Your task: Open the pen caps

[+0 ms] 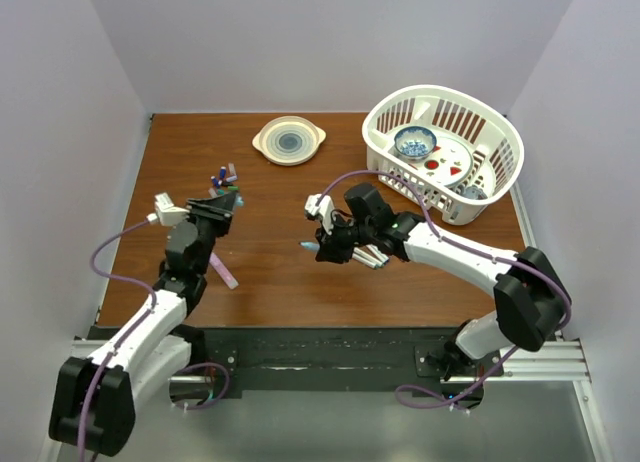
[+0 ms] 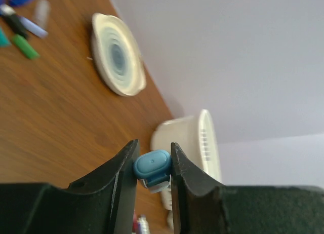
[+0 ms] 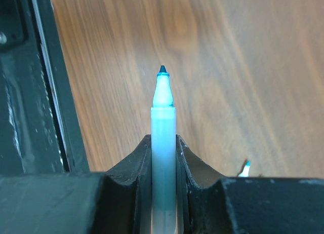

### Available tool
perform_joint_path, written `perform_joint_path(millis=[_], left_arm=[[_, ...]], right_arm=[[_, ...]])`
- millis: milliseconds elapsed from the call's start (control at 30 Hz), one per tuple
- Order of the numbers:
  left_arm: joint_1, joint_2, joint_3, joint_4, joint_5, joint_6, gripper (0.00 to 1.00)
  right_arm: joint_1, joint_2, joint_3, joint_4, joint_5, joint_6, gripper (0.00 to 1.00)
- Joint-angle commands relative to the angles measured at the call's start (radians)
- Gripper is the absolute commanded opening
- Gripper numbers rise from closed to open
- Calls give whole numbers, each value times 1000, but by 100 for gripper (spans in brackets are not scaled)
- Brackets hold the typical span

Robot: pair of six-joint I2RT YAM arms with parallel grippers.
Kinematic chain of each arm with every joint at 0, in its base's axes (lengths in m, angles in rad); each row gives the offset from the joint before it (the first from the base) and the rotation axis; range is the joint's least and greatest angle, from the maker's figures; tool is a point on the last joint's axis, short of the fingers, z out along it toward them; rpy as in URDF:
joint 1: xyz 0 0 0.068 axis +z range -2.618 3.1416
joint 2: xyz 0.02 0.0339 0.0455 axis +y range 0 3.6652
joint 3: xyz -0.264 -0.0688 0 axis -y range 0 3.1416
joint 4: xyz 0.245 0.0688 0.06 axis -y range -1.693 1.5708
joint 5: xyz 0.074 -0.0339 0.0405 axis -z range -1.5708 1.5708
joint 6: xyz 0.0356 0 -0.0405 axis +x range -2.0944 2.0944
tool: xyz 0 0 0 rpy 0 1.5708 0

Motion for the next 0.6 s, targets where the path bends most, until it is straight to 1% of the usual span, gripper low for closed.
perform_joint_path(millis=[0, 33, 67, 100, 133, 200, 233, 300, 333, 433, 533, 567], left_arm=[[151, 78, 103, -182, 88, 179, 0], [177, 157, 164, -218, 136, 208, 0], [221, 204, 195, -240, 156, 241, 0], [240, 253, 227, -284, 190, 302, 0], [264, 349, 290, -311, 234, 321, 0], [303, 438, 372, -340, 273, 382, 0], [309, 512, 405, -375, 262, 396, 0], [318, 572, 466, -397, 248, 446, 0], [320, 613, 483, -410, 218, 454, 0], [323, 676, 526, -412, 186, 479, 1], [321, 741, 565, -423, 167, 499, 7], [324, 759, 574, -427, 164, 508, 11]], right_arm=[[4, 2, 19, -48, 20, -34, 0], [2, 2, 20, -51, 24, -37, 0], [-4, 1, 23, -62, 27, -62, 0], [-7, 1, 28, -74, 24, -73, 0], [-14, -1, 30, -83, 14, -80, 0], [-34, -5, 36, -102, -21, -107, 0], [-39, -10, 34, -108, -25, -112, 0], [-50, -19, 36, -111, -35, -118, 0], [-56, -21, 37, -116, -35, -119, 0], [-64, -25, 37, -117, -45, -121, 0], [-68, -22, 39, -119, -49, -120, 0], [-68, -22, 40, -120, -49, -120, 0]])
